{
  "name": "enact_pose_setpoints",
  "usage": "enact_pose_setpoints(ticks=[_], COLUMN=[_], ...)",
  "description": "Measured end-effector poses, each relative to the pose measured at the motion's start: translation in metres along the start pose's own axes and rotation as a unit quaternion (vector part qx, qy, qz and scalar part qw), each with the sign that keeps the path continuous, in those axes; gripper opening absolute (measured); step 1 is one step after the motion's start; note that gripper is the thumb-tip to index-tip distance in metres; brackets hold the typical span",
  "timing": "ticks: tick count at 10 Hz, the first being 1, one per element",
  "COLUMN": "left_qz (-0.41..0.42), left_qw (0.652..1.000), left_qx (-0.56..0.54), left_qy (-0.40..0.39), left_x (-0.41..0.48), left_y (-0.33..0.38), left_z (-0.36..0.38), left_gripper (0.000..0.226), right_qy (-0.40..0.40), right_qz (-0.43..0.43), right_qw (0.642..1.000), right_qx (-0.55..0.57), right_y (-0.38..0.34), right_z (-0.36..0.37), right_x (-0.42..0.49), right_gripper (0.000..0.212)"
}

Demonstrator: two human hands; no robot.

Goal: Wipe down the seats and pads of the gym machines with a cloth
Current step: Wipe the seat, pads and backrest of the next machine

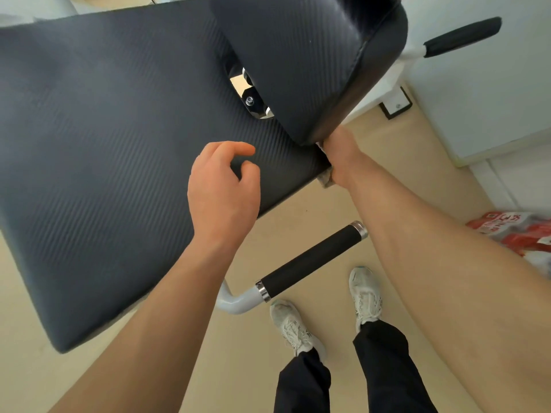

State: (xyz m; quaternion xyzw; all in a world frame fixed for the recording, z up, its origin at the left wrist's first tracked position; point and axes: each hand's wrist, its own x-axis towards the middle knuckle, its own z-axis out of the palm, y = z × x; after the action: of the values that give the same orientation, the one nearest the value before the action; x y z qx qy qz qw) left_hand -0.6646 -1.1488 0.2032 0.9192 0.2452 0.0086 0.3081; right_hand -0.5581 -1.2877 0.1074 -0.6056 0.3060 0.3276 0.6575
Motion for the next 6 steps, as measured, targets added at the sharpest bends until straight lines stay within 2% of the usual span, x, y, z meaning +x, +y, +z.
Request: enact_pose_setpoints(ticks=[1,2,3,4,5,6], left_qz=[-0.026,-0.064,-0.095,-0.111,-0.123,-0.119], left_qw=[0.999,0.994,0.988,0.987,0.986,0.987], left_qx=[-0.035,-0.087,-0.114,-0.099,-0.084,-0.081], left_qy=[0.018,0.023,0.042,0.061,0.078,0.074], left_x=[-0.003,-0.01,-0.016,-0.019,-0.023,-0.03], left_y=[0.0,-0.001,-0.01,-0.025,-0.038,-0.045], left_z=[-0.009,-0.021,-0.042,-0.064,-0.079,-0.085], left_gripper=[0.026,0.026,0.027,0.028,0.028,0.028], right_qy=[0.024,0.132,0.179,0.119,0.119,0.166], right_qz=[-0.028,-0.032,-0.01,0.04,0.071,0.061], right_qw=[0.997,0.981,0.972,0.979,0.978,0.977], right_qx=[0.06,0.14,0.154,0.164,0.156,0.121], right_y=[0.029,0.047,0.058,0.074,0.081,0.06], right_z=[0.003,0.029,0.071,0.106,0.104,0.077], right_x=[-0.016,-0.028,-0.058,-0.114,-0.098,-0.074], right_gripper=[0.024,0.037,0.054,0.053,0.05,0.051])
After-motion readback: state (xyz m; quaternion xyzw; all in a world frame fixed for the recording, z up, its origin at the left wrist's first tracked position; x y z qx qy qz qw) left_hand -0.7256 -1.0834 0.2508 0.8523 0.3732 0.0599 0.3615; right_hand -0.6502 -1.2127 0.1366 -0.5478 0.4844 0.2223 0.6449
